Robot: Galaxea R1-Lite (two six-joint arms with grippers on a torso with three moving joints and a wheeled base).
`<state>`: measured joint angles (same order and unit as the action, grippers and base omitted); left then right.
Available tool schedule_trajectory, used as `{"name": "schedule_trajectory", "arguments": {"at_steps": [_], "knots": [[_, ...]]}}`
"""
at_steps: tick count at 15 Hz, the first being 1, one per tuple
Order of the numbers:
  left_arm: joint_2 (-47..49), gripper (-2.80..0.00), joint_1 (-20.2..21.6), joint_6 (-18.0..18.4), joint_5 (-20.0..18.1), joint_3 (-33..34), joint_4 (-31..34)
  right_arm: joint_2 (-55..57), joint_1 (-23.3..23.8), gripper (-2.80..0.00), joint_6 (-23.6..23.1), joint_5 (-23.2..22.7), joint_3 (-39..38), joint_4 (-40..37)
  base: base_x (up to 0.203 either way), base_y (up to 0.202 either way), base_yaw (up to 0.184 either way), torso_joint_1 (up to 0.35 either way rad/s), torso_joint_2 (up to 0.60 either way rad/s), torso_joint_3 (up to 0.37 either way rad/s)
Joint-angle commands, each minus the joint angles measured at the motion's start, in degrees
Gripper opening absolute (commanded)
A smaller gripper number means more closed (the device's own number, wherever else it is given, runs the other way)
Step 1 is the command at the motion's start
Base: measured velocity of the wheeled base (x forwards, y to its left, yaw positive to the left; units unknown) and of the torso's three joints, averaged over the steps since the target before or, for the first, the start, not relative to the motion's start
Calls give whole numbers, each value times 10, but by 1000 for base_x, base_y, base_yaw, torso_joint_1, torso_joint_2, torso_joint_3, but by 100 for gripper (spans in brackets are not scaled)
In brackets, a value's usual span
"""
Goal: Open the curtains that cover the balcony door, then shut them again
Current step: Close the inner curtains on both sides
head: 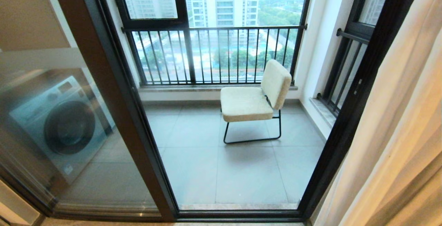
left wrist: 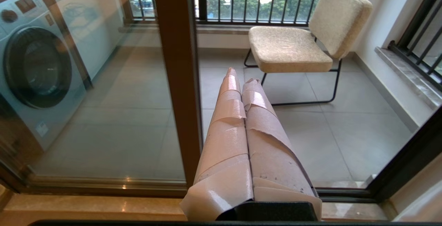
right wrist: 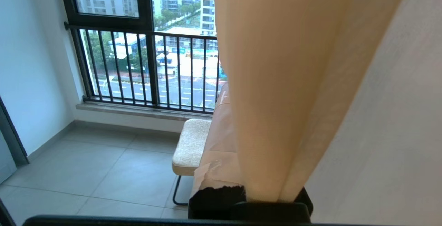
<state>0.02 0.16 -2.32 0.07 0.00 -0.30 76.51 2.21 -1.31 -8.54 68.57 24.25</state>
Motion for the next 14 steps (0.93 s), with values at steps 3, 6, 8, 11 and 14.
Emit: {"name": "schedule_trajectory", "arguments": {"at_steps": [3, 6, 8, 11, 14], "knots": [[0, -280, 0, -1, 1, 0, 0, 0, 0, -280, 0, -1, 1, 3, 0, 194, 0, 1, 1, 4], [0, -280, 0, -1, 0, 0, 0, 4, 0, -280, 0, -1, 5, 5, 0, 193, -2, 0, 1, 2], [0, -280, 0, -1, 0, 0, 0, 13, 0, -280, 0, -1, 15, 5, 0, 176, 1, -4, 2, 0], [0, -280, 0, -1, 0, 0, 0, 39, -1, -280, -1, -1, 42, 5, 0, 189, -1, 7, 7, 1], [0, -280, 0, -1, 0, 0, 0, 63, -1, -280, -1, -1, 59, 6, 0, 192, -1, 2, 2, 3]]}}
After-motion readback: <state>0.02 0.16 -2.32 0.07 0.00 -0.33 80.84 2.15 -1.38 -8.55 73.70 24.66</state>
